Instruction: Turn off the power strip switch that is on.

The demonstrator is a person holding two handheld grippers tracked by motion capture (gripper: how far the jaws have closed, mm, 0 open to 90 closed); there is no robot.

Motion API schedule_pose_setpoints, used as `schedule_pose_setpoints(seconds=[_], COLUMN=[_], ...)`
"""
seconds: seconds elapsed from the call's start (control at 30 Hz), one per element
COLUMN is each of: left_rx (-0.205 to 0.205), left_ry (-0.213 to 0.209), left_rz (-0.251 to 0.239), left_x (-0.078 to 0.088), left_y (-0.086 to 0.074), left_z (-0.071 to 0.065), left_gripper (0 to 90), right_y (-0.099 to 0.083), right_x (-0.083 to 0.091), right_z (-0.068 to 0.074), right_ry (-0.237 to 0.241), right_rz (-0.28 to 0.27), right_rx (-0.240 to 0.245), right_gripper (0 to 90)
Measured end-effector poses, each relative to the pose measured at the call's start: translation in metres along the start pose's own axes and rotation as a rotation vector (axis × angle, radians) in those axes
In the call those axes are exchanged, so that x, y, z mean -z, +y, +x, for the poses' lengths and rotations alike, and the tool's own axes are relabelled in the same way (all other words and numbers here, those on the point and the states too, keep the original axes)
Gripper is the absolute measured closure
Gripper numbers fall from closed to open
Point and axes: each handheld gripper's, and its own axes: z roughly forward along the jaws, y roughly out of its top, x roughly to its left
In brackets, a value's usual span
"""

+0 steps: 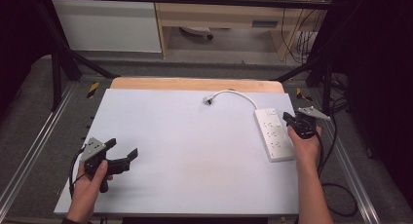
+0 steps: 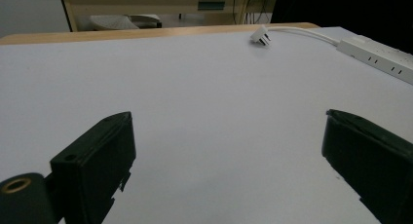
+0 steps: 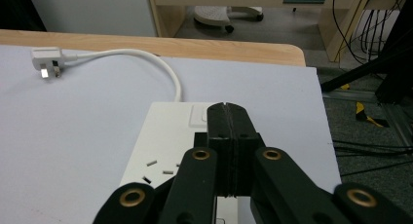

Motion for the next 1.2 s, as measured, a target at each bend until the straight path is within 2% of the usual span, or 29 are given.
schedule_pose_setpoints(seconds=[0.63, 1.2], left_rx=[-0.001, 0.000], left_ry=[0.001, 0.000], left_rz=[0.003, 0.008], left_x=[-0.001, -0.001], left_y=[0.000, -0.001], left_z=[0.000, 0.000], left_gripper=[5.3, 5.4], right_y=[-0.008, -0.016], right_x=[-0.004, -0.010], right_z=[-0.003, -0.004], right_ry=[0.005, 0.007], right_rz=[0.055, 0.095], right_rx=[-0.031, -0.031], right_gripper=[90.0, 90.0])
